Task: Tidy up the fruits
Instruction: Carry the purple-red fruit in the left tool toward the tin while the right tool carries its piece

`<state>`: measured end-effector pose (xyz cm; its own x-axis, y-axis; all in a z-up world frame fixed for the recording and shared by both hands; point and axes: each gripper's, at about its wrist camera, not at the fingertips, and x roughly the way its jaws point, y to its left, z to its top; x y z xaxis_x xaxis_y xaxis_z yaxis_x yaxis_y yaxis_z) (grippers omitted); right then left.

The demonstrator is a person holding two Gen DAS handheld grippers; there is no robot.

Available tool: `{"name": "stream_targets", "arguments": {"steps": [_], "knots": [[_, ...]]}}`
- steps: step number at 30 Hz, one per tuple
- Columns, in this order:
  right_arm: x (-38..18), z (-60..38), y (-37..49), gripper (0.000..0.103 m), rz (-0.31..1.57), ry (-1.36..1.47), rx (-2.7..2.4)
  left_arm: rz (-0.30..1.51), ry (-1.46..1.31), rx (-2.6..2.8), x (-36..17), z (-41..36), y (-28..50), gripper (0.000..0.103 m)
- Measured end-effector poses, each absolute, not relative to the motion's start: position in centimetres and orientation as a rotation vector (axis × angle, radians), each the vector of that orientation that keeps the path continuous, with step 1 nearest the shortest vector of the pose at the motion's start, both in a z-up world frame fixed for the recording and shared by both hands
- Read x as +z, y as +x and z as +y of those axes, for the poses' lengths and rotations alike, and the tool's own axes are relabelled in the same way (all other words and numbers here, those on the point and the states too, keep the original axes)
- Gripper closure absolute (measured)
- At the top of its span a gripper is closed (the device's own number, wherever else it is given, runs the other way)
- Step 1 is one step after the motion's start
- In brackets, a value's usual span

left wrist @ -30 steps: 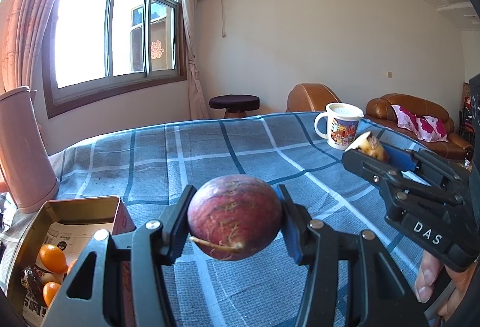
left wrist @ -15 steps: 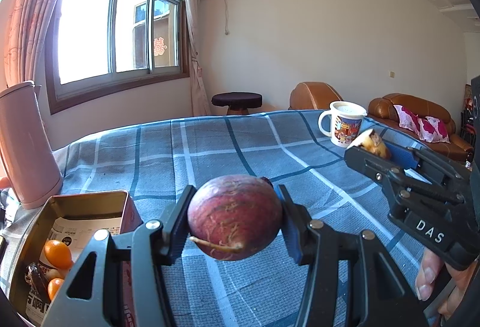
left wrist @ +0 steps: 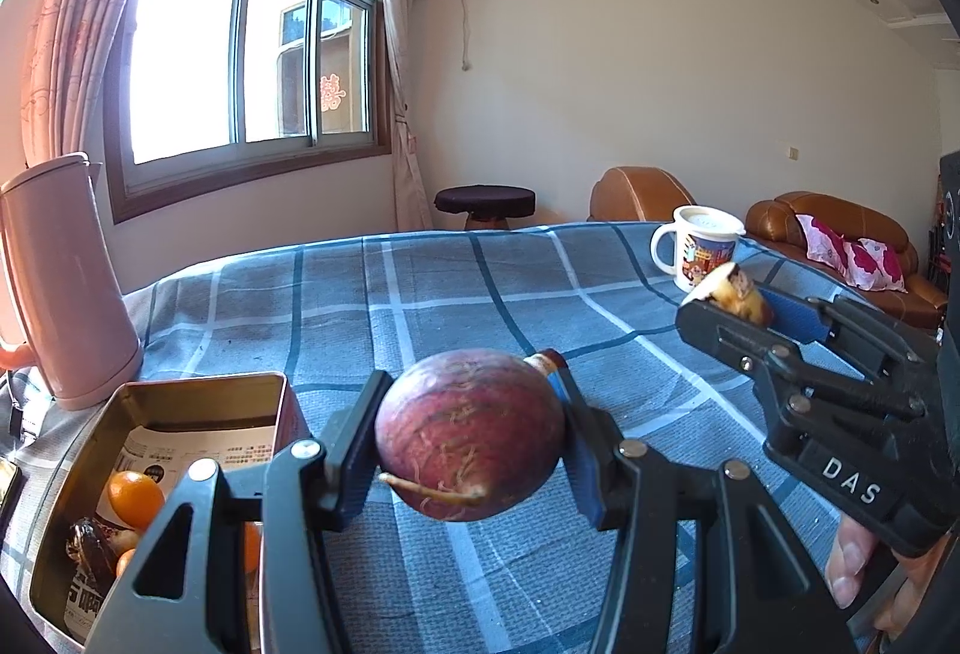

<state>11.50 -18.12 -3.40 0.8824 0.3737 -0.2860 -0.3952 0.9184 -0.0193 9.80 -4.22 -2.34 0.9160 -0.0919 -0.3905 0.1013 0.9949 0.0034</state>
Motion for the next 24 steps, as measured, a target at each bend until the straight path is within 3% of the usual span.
{"name": "stream_targets", "arguments": {"steps": [24], "knots": [[-3.5,-14.5,11.4,0.061,0.292,-0.126,0.465,0.398,-0.012,-0.052,-2.3,-1.1,8.7,0.048]]}}
